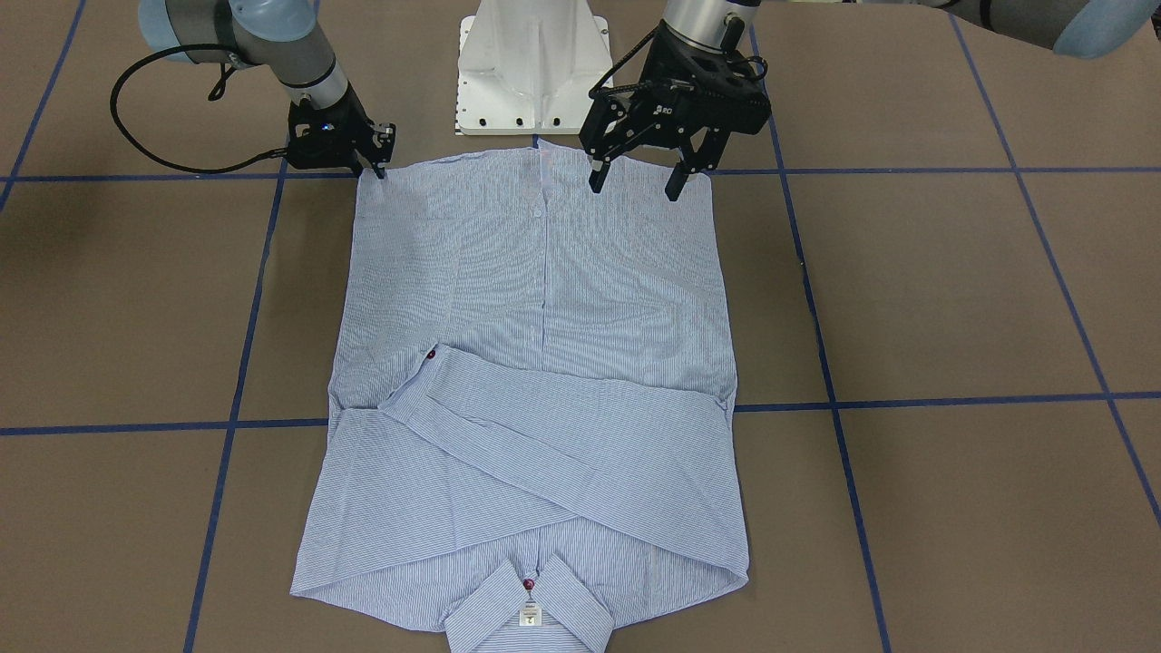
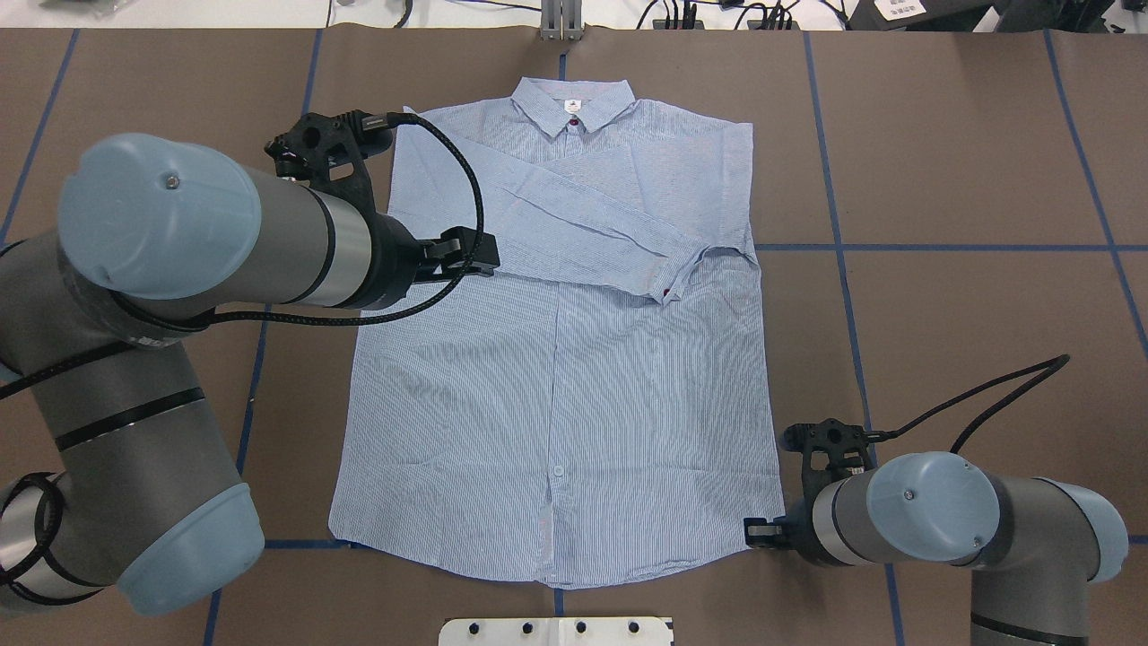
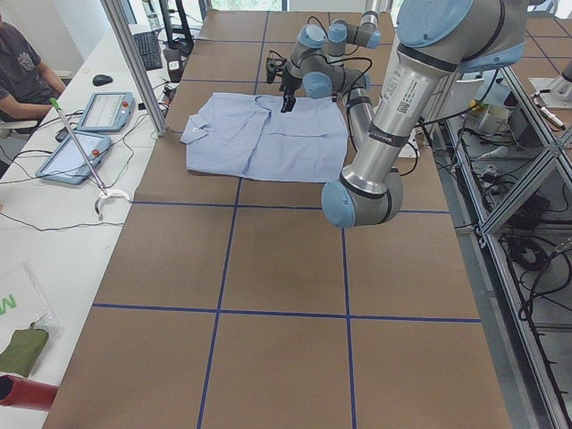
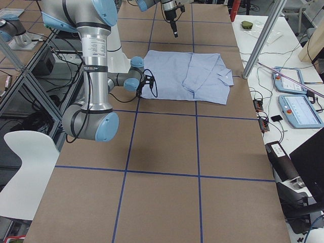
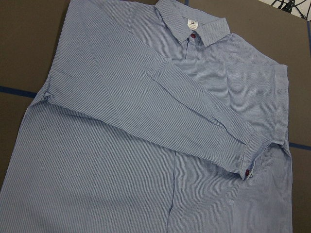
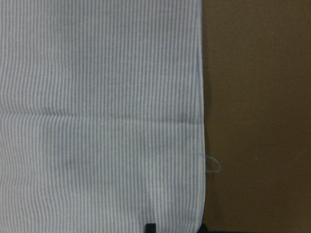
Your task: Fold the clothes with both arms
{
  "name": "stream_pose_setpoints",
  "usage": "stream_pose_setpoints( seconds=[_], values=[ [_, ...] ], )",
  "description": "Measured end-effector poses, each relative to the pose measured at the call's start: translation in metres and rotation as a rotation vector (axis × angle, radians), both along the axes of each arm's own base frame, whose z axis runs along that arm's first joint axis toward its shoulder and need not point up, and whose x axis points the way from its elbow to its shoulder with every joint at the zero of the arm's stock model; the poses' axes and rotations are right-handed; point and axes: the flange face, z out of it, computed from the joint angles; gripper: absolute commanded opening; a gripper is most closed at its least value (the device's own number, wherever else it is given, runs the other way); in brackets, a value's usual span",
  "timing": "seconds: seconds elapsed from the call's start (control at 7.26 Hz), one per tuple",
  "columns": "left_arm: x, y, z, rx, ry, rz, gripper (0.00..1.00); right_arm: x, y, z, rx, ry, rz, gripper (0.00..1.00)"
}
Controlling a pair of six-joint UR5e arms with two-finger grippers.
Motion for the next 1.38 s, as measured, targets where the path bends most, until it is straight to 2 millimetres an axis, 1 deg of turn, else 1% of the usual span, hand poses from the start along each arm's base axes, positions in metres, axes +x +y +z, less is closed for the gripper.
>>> stream_pose_setpoints(
  seconds=[0.41,0.55,0.69,0.83,0.96,1.1,1.24,1.38],
  values=[
    [0.000,0.000,0.002,-0.002,-0.002,-0.001,1.00,0.003,-0.001,-0.004,0.004,-0.007,0.008,0.00],
    [0.000,0.000,0.006,-0.006,-0.009,0.000,1.00,0.004,-0.002,-0.005,0.005,-0.009,0.011,0.00],
    [0.002,0.000,0.016,-0.017,-0.026,0.004,1.00,0.006,-0.002,-0.010,0.009,-0.019,0.015,0.00],
    [0.004,0.003,0.035,-0.037,-0.053,0.012,1.00,0.010,-0.005,-0.017,0.013,-0.032,0.022,0.00],
    [0.008,0.010,0.060,-0.064,-0.087,0.026,1.00,0.015,-0.008,-0.024,0.018,-0.047,0.031,0.00],
    [0.014,0.022,0.089,-0.093,-0.127,0.049,1.00,0.019,-0.010,-0.031,0.024,-0.062,0.040,0.00],
    [0.021,0.038,0.116,-0.118,-0.158,0.076,1.00,0.023,-0.012,-0.037,0.029,-0.074,0.047,0.00],
    [0.027,0.057,0.148,-0.136,-0.163,0.098,1.00,0.025,-0.013,-0.042,0.033,-0.085,0.053,0.00]
  ],
)
